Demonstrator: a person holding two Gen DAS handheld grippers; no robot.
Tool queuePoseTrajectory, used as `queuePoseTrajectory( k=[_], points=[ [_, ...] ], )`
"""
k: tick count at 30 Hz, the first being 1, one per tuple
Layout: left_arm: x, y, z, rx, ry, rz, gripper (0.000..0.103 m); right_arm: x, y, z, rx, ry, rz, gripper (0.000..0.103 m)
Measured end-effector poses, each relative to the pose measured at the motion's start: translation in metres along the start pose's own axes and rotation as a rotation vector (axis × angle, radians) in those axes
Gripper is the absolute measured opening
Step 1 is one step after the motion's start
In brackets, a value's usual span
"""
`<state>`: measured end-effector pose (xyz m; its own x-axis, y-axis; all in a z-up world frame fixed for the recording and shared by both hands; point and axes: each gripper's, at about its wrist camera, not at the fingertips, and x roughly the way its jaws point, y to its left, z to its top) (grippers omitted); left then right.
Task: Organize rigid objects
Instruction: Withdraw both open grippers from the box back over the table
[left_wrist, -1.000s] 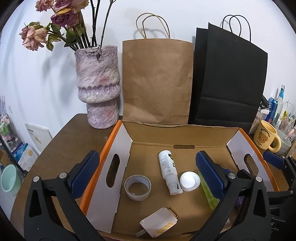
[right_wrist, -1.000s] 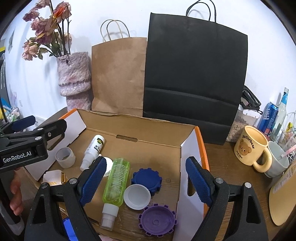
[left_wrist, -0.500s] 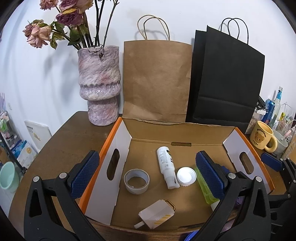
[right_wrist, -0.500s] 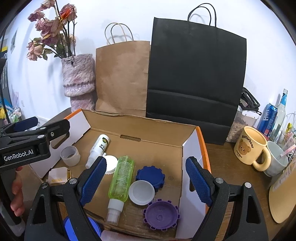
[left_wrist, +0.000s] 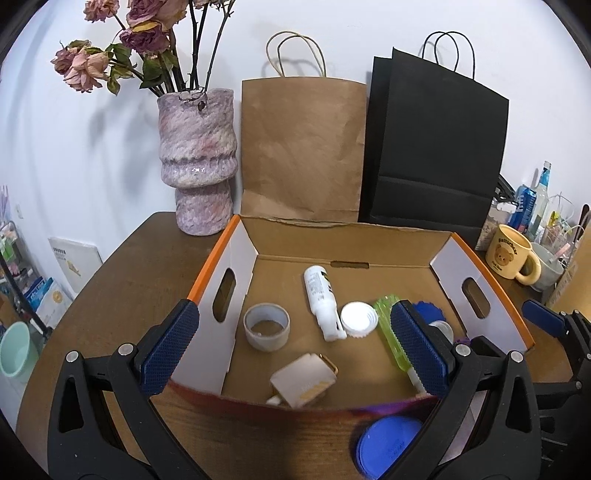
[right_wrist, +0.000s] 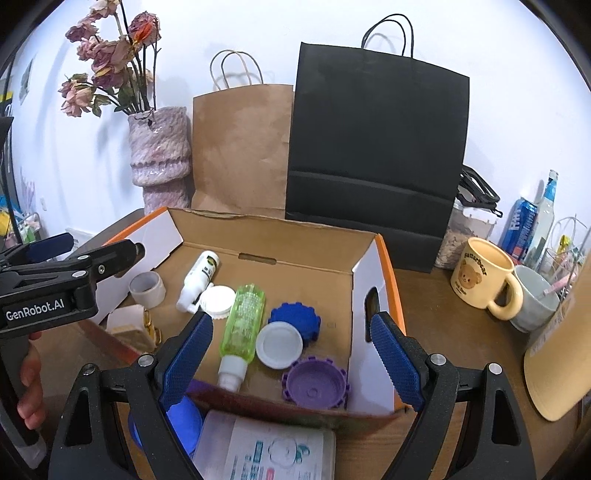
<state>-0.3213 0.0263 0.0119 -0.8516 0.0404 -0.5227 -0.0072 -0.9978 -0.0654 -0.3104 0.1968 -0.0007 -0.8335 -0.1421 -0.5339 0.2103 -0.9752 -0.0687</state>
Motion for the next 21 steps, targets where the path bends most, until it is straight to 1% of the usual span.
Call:
queuePoseTrajectory(
  k=[21],
  points=[
    [-0.046,0.009,-0.04,-0.015,0.033,-0.004,0.103,-0.051,0.008,-0.041,0.031,0.015,-0.015,0.091]
  ],
)
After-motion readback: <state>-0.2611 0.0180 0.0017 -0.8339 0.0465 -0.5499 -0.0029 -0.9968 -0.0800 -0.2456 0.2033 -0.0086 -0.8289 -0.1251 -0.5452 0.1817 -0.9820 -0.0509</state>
